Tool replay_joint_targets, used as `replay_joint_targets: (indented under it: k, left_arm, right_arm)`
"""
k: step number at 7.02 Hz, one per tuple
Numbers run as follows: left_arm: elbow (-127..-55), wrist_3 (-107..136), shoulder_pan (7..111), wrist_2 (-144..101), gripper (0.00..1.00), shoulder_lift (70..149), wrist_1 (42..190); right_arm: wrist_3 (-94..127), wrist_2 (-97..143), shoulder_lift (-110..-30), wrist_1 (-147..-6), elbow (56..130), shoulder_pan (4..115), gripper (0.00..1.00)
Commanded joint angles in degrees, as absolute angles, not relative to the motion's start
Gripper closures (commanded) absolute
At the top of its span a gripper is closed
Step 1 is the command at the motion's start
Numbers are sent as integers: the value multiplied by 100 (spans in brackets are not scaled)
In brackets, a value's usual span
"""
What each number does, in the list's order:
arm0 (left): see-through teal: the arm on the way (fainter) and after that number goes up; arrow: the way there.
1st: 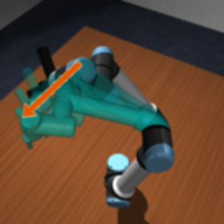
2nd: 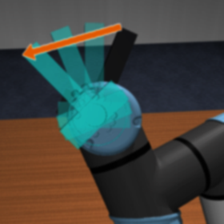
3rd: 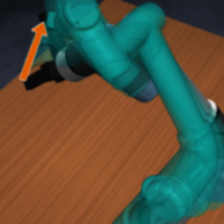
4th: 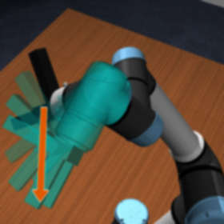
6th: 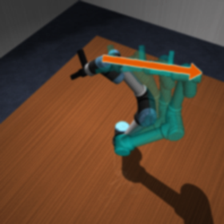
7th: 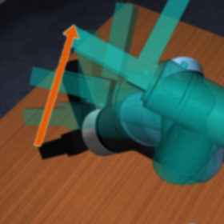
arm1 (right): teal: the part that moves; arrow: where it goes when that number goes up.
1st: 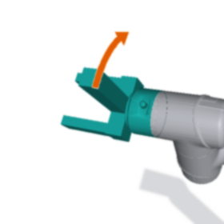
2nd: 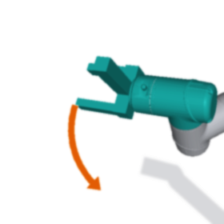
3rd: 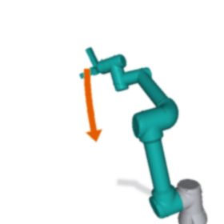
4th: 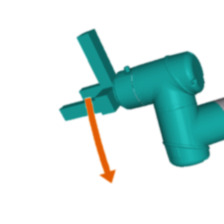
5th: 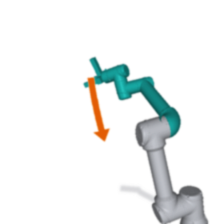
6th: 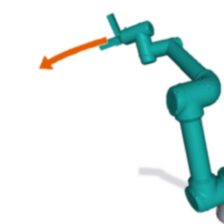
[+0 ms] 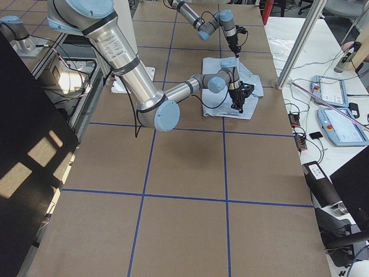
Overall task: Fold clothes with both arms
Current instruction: 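Lay the hem down near the collar and open both grippers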
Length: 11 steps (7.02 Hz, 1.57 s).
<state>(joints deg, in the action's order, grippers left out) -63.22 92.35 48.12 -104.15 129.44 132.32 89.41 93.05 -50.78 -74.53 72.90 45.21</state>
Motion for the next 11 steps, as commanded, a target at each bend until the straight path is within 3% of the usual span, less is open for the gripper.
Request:
replay_joint_targets:
  k: [1, 3, 4, 5, 7, 8, 11]
  left_arm:
    - [-6258, 9229, 4808, -10415, 100, 12999, 13245]
    - [-6135, 9229, 4808, -10415, 100, 13069, 13254]
    - [-6135, 9229, 4808, -10406, 84, 13069, 13254]
    - [-6135, 9237, 4816, -10415, 79, 13069, 13254]
    - [-6170, 9229, 4869, -10424, 73, 13061, 13271]
    - [-6179, 9220, 4895, -10433, 71, 13017, 13454]
    - [-6266, 9026, 4948, -10450, 71, 12736, 13781]
  right_arm:
    - [8956, 9290, -5071, -7085, 7102, 4544, 100]
    - [8947, 9308, -5071, -7084, 7102, 4570, 100]
    - [8939, 9316, -5071, -7075, 7102, 4562, 54]
    - [8938, 9334, -5080, -7084, 7102, 4562, 44]
    - [8842, 9351, -5089, -7066, 7145, 4570, 41]
    - [8833, 9404, -5167, -7066, 7441, 4570, 35]
    - [8929, 9677, -6421, -7119, 9057, 4160, 28]
